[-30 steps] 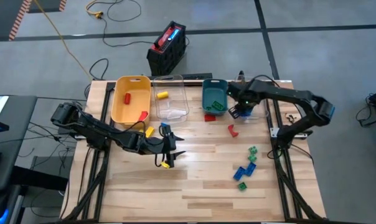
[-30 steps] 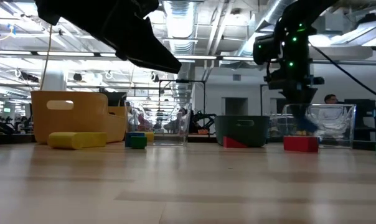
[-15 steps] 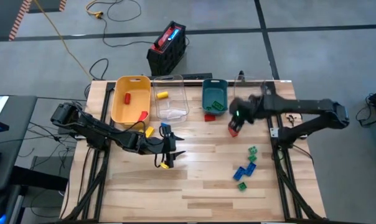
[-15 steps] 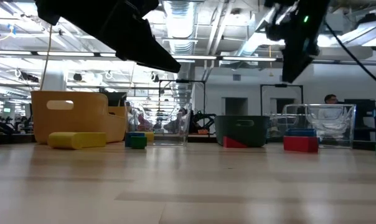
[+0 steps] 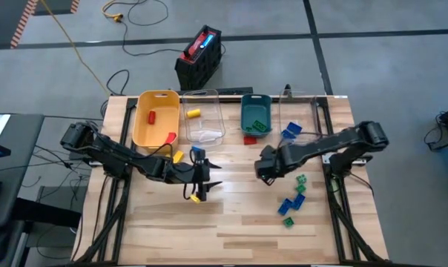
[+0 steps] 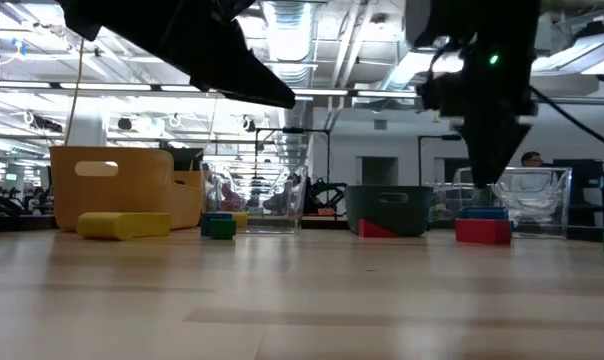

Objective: Sort blocks
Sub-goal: Put the red block into the yellow bin

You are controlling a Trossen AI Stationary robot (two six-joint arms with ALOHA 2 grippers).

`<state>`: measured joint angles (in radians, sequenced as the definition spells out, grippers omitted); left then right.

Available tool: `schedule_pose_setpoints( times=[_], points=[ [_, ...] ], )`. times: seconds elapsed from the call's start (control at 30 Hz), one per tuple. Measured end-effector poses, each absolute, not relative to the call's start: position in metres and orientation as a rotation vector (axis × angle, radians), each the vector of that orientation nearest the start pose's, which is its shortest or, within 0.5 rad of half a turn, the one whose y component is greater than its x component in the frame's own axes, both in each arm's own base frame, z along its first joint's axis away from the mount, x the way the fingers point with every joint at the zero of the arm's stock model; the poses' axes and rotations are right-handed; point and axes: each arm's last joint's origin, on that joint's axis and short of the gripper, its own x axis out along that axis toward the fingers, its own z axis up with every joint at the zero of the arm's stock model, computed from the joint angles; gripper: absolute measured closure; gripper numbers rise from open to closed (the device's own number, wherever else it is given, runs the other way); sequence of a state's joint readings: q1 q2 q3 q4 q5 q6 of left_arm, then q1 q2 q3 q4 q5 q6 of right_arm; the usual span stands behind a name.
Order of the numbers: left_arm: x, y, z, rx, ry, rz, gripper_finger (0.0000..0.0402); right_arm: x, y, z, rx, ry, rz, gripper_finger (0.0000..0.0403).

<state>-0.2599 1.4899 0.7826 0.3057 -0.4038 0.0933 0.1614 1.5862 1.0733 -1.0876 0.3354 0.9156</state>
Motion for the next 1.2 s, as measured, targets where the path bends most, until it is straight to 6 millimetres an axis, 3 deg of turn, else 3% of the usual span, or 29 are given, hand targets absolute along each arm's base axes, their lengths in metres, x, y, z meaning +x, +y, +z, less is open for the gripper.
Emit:
schedule_pose_setpoints(
  times=[0.17,0.4,0.67,1.2],
  points=[
    [0.302,-0.076,0.215,0.267,0.393,0.041,0.0161,0.264,0.022,0.200,0.320,1.321,-0.839,0.0171],
    [0.297,-0.087,0.212,0.278,0.426,0.027,0.0161,0.231,0.020,0.214,0.393,1.186,-0.850,0.0171],
    [0.295,-0.086,0.209,0.232,0.455,0.100,0.0161,0.215,0.019,0.197,0.468,1.050,-0.801,0.0171],
    [0.297,-0.079,0.209,0.207,0.454,0.105,0.0161,0.235,0.003,0.148,0.364,1.150,-0.971,0.0171]
  ],
)
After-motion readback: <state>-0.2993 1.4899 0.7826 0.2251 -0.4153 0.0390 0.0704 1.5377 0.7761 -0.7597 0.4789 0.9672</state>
